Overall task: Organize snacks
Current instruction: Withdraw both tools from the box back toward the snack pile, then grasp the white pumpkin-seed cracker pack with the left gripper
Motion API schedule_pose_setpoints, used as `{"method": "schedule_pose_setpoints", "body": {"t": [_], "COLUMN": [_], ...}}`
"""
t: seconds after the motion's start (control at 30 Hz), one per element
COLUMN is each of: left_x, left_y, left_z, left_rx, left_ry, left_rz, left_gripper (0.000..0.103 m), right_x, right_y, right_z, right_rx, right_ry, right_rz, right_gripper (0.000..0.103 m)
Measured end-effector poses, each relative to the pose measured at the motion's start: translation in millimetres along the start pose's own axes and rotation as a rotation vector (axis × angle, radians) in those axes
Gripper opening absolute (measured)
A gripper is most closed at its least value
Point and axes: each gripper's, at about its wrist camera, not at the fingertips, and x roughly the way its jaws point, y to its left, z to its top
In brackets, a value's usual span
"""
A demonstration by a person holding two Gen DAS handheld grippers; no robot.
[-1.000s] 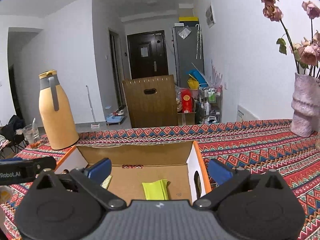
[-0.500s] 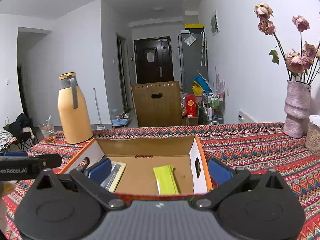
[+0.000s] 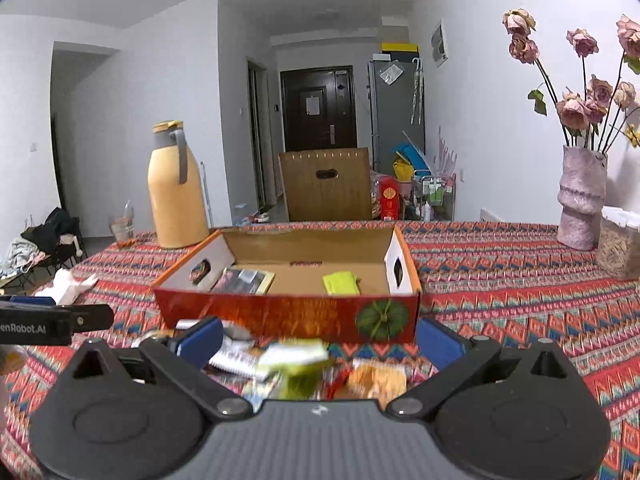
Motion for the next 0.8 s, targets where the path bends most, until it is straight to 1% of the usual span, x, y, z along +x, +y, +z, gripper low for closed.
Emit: {"method": "schedule_pose_setpoints", "body": {"t": [0.23,0.4,0.6,0.63,0.8], "left_x": [-3,9,25,27,27], "left_y": [23,34,44,45,41], "left_z": [-30,-50,-66,-68,-72], "left_rx": [-0.012,-0.023,-0.055,-0.060,-0.053], "left_ry": [0.067,0.143,0.207,0.213,0.193], "left_rz": [0.040,0.066,0.086,0.082,0.095], "left_gripper": [0.103,0.103,0.103,0.103,0.103], "right_x": [-16,-19,-18,-18,-15], "right_y": [3,0,-4,-4,-4], "right_z": [-30,-46,-56,-56,-59], "right_rx": [0.002,0.019,0.037,0.038,0.042], "right_ry": [0.042,0.080,0.107,0.109,0.123], "right_rz": [0.005,-0.003,-0.008,-0.008,-0.005], "right_gripper": [0.103,0.103,0.103,0.103,0.103]}}
